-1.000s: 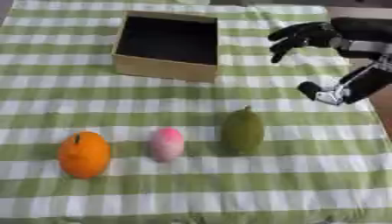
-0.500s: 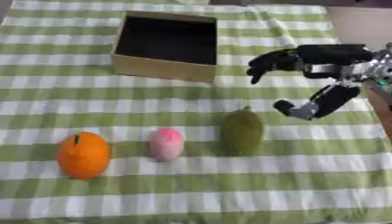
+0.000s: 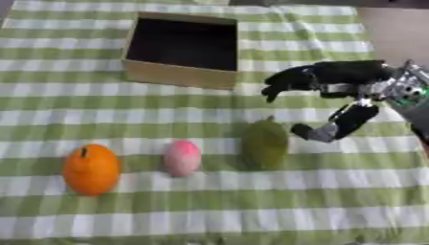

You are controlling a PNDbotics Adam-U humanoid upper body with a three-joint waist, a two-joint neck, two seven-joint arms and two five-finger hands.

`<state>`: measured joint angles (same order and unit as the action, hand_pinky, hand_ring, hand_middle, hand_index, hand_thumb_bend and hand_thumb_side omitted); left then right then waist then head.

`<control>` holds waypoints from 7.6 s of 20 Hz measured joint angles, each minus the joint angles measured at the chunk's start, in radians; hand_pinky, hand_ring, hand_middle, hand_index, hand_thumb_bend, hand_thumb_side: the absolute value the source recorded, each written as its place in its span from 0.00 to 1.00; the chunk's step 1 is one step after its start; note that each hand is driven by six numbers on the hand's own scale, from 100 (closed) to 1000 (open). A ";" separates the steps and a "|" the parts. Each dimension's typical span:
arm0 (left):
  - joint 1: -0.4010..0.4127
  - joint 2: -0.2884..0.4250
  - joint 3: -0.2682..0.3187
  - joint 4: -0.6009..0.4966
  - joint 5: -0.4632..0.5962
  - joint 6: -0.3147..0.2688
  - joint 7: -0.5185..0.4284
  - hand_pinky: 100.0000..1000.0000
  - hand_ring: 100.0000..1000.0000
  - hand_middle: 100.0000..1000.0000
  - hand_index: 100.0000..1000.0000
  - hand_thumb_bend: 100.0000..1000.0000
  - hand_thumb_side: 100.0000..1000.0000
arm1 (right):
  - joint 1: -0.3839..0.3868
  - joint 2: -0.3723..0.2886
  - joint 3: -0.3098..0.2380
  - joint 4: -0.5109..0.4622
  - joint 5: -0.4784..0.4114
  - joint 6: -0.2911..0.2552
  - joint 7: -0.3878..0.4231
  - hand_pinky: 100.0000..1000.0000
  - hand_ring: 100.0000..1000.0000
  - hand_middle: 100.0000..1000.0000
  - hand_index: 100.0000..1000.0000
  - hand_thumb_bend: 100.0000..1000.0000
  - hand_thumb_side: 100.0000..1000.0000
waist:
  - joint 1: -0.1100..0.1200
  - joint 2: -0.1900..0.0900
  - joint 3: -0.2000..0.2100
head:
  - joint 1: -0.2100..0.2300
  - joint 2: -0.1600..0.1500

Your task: Pick up objects on the table and place them in the box.

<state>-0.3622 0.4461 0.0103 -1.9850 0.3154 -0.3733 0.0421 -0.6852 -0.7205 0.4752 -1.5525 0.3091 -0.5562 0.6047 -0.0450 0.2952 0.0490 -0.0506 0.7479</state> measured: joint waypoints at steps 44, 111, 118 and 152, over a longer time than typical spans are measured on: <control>-0.008 -0.017 -0.005 0.000 0.017 0.009 -0.008 0.69 0.75 0.71 0.84 0.00 0.56 | 0.034 0.063 -0.020 -0.006 -0.152 0.013 0.013 0.84 0.67 0.21 0.61 0.00 0.20 | -0.004 0.000 0.005 | 0.003 0.000; -0.071 -0.018 -0.030 0.000 0.049 0.015 -0.048 0.69 0.75 0.72 0.83 0.00 0.56 | -0.485 0.470 -0.383 0.817 0.627 -0.346 -0.399 0.98 1.00 0.76 0.96 0.00 0.00 | -0.007 0.046 0.063 | -0.074 -0.046; -0.068 -0.018 -0.031 0.000 0.050 0.019 -0.052 0.69 0.75 0.72 0.83 0.00 0.56 | -0.495 0.469 -0.392 0.768 0.498 -0.317 -0.368 1.00 1.00 0.78 0.99 0.00 0.00 | -0.007 0.045 0.057 | -0.073 -0.045; -0.094 0.560 -0.206 0.000 -0.478 0.200 -0.259 0.81 0.82 0.77 0.90 0.00 0.35 | -0.074 -0.049 -0.414 -0.231 -0.598 0.025 -0.235 0.93 0.95 0.69 0.94 0.00 0.00 | -0.005 0.041 0.000 | -0.016 -0.013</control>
<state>-0.4558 1.0060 -0.1961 -1.9854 -0.1624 -0.1733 -0.2172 -0.7589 -0.7697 0.0612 -1.7839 -0.2888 -0.5310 0.3699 -0.0502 0.3359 0.0491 -0.0668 0.7352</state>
